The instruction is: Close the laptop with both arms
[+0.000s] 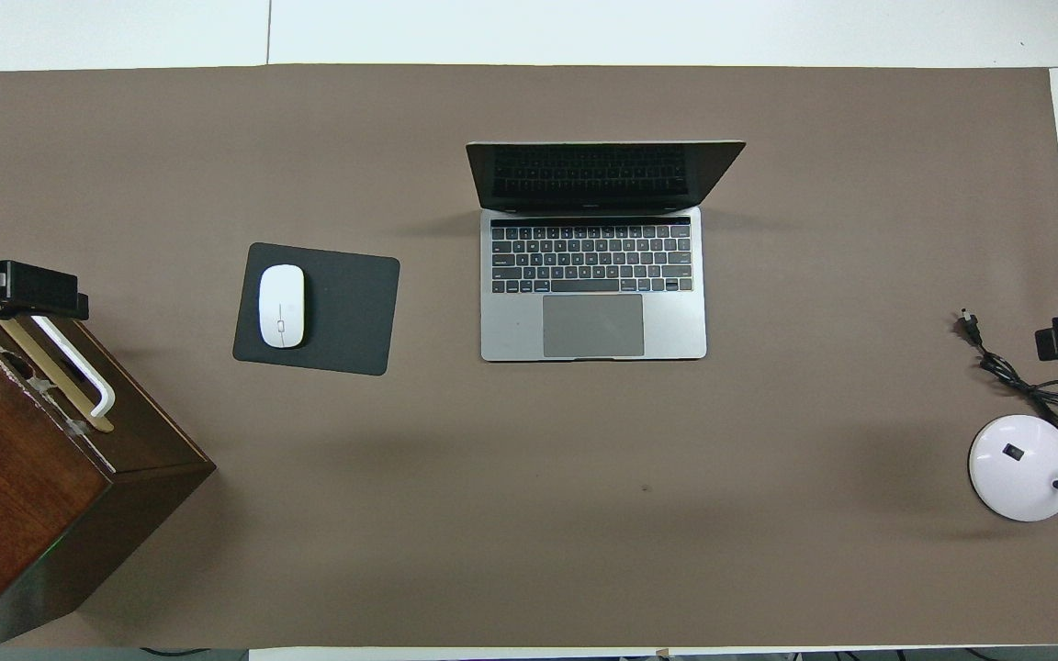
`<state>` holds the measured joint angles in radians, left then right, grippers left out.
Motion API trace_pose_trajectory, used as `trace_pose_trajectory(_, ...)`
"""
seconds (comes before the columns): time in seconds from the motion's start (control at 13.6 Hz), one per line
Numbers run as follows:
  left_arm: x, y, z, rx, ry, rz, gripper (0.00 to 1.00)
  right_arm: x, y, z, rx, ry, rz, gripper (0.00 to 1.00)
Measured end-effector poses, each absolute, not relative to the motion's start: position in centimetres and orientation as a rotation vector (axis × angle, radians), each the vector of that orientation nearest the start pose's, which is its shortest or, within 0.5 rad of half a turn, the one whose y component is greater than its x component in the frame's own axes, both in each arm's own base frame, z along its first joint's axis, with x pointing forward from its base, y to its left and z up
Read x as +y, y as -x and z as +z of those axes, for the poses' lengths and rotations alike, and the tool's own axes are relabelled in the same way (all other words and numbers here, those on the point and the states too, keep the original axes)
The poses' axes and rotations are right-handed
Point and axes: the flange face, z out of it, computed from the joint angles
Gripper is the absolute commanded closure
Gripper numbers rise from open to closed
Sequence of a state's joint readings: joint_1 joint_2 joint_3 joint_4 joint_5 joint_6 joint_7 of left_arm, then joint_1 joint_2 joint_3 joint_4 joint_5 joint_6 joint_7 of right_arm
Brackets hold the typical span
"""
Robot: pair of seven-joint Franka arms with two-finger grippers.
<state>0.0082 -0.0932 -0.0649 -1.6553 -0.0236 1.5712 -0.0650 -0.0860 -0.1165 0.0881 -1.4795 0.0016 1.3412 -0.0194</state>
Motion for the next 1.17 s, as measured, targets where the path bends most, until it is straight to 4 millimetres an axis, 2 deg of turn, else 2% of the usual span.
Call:
trace_pose_trajectory(0.44,-3.6,-52.4,63.5,-0.007,3.159,-0.012,0.0,0.8,-49.4,71.1,-0.069,3.15,-0.028,0.0)
trace_pose_trajectory(0.51,-3.8,-52.4,63.5,0.0,3.159,-0.012,0.07,0.8,-49.8,71.2,-0.116,3.149,-0.073,0.0)
trace_pose_trajectory(0.59,-4.2,-52.3,63.5,0.009,3.158,-0.012,0.27,0.8,-50.2,71.2,-0.17,3.147,-0.112,0.0)
trace_pose_trajectory(0.73,-4.5,-52.3,63.5,0.013,3.158,-0.012,0.91,0.8,-51.0,70.9,-0.306,3.14,-0.169,0.0)
trace_pose_trajectory(0.81,-4.5,-52.3,63.6,0.011,3.158,-0.013,1.0,0.8,-51.4,70.4,-0.388,3.134,-0.185,0.0)
trace_pose_trajectory(1.03,-4.4,-52.3,63.6,0.006,3.158,-0.016,1.0,1.0,-52.4,68.1,-0.652,3.101,-0.197,0.0)
trace_pose_trajectory(1.17,-4.3,-52.3,63.7,0.002,3.159,-0.018,1.0,1.9,-53.0,66.8,-0.868,3.055,-0.188,0.0)
